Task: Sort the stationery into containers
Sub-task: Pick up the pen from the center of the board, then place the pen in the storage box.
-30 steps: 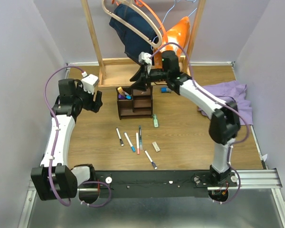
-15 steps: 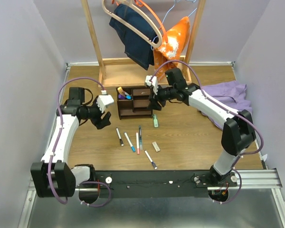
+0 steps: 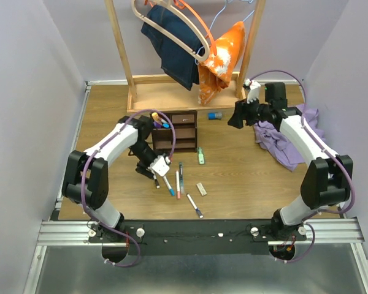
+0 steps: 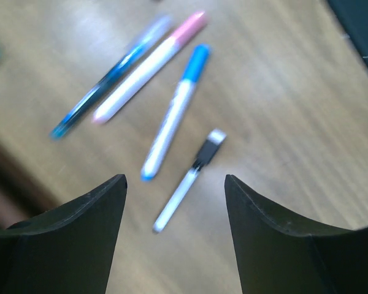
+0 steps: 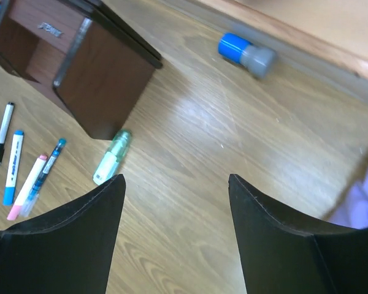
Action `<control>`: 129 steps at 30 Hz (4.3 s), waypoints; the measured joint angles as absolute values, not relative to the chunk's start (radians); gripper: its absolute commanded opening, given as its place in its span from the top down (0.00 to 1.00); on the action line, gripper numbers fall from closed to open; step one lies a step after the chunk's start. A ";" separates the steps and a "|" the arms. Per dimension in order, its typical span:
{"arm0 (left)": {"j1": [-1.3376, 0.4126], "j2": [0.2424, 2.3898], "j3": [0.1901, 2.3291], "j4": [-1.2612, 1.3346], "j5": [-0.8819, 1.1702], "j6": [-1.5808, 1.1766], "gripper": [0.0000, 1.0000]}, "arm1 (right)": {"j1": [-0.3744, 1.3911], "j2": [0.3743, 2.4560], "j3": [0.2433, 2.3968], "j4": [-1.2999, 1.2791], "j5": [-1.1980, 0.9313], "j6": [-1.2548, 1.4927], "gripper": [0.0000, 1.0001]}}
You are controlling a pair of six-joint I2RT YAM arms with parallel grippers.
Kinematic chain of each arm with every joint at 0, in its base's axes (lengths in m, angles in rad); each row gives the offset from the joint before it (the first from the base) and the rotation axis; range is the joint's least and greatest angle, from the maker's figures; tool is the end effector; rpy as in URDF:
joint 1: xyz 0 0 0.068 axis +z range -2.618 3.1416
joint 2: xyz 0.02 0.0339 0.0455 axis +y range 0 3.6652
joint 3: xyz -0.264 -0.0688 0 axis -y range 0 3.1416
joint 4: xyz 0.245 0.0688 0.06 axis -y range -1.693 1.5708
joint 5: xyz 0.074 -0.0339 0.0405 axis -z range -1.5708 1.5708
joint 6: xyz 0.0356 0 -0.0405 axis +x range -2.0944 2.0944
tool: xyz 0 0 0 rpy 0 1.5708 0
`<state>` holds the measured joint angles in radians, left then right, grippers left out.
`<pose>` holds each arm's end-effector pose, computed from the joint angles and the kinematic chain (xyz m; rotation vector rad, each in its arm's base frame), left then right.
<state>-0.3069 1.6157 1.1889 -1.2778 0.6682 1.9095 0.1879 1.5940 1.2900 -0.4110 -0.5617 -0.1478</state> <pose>0.2470 -0.1014 0.2294 2.3419 1.2367 -0.7668 0.3467 0.0852 0.2931 -0.6583 2.1382 0.6600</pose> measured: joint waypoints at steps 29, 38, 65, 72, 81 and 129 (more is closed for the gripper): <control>-0.461 1.681 1.005 -1.091 0.500 1.977 0.60 | 0.116 1.528 1.216 -0.385 -0.548 -0.034 0.24; -0.474 1.689 0.994 -1.064 0.488 1.979 0.86 | 0.116 1.530 1.200 -0.382 -0.548 -0.033 0.24; -0.248 1.538 1.529 -0.598 0.979 0.877 0.89 | 0.115 1.626 1.291 -0.387 -0.548 -0.037 0.24; -0.144 1.648 1.447 0.089 1.045 0.181 0.90 | 0.115 1.629 1.291 -0.384 -0.548 -0.034 0.24; -0.141 1.797 1.300 0.751 1.063 -0.402 0.91 | 0.115 1.629 1.291 -0.403 -0.537 -0.057 0.24; -0.060 1.974 1.035 1.244 1.096 -0.564 0.64 | 0.111 1.779 1.425 -0.516 -0.474 -0.097 0.24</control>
